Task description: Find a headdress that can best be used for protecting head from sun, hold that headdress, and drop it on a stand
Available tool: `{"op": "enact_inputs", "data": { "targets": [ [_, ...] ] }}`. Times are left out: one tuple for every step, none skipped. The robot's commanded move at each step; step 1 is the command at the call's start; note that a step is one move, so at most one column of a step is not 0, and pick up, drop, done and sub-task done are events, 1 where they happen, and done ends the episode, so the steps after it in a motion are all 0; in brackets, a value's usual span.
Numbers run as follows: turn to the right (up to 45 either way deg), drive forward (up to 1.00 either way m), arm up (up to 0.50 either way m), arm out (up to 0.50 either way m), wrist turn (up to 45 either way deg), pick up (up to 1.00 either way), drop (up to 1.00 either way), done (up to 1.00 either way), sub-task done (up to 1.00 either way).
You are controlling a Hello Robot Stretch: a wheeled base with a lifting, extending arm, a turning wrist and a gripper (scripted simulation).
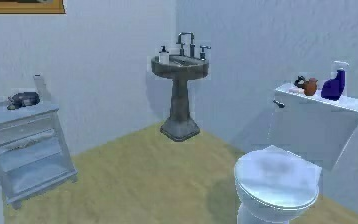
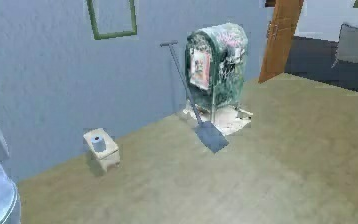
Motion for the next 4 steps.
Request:
{"op": "enact_inputs", "data": {
  "targets": [
    [45.0,0.00,0.00,0.00,0.0,0.00,0.00,0.00,0.00],
    [3.0,0.00,0.00,0.00,0.0,0.00,0.00,0.00,0.00],
    [0.0,0.10,0.00,0.00,0.0,0.00,0.00,0.00,0.00],
    [-45.0,0.00,0.00,0.00,0.0,0.00,0.00,0.00,0.00]
  ]
}}
